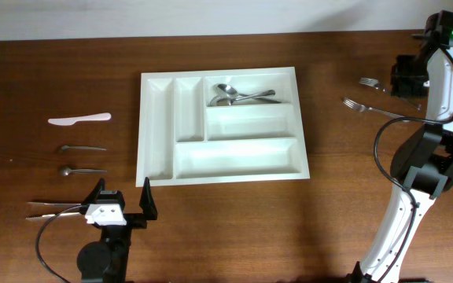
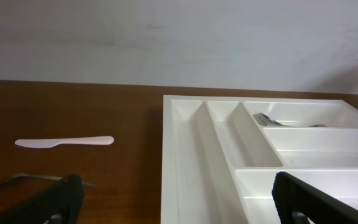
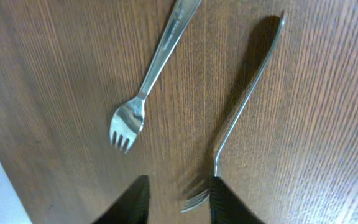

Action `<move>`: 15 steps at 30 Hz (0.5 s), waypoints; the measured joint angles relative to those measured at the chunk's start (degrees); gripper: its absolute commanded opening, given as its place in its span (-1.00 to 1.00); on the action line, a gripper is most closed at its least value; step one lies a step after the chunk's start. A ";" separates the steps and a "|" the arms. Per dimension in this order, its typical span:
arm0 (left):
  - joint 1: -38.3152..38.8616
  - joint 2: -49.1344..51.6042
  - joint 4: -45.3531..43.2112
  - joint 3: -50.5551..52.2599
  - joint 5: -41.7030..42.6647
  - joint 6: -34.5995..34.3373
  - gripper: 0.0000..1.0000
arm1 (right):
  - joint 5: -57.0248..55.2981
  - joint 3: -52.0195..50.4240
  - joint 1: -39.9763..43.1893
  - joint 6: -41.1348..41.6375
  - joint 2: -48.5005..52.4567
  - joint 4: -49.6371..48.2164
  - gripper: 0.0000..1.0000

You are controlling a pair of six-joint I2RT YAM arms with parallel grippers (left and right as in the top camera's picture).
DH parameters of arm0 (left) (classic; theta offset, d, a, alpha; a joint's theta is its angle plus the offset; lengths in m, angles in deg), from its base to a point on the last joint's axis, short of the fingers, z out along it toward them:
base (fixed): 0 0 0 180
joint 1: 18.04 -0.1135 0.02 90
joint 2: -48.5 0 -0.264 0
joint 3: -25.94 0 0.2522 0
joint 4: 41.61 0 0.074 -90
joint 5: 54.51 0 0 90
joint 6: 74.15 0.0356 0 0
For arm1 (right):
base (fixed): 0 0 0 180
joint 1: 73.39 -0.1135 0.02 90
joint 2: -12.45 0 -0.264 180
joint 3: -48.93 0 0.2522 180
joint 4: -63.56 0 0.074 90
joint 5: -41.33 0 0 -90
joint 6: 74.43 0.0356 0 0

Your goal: Pack container

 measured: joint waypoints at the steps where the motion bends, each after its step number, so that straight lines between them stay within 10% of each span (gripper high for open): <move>1: 0.00 0.00 0.00 0.00 0.00 0.00 0.98 | 0.11 0.00 0.00 0.00 0.00 0.04 0.05; 7: 0.00 0.00 0.00 0.00 -0.02 0.00 0.98 | 0.04 -0.07 0.00 0.11 0.00 0.04 0.68; 15: 0.00 0.00 0.00 0.00 0.00 0.00 0.98 | -0.87 -4.66 0.00 4.42 0.00 0.04 0.80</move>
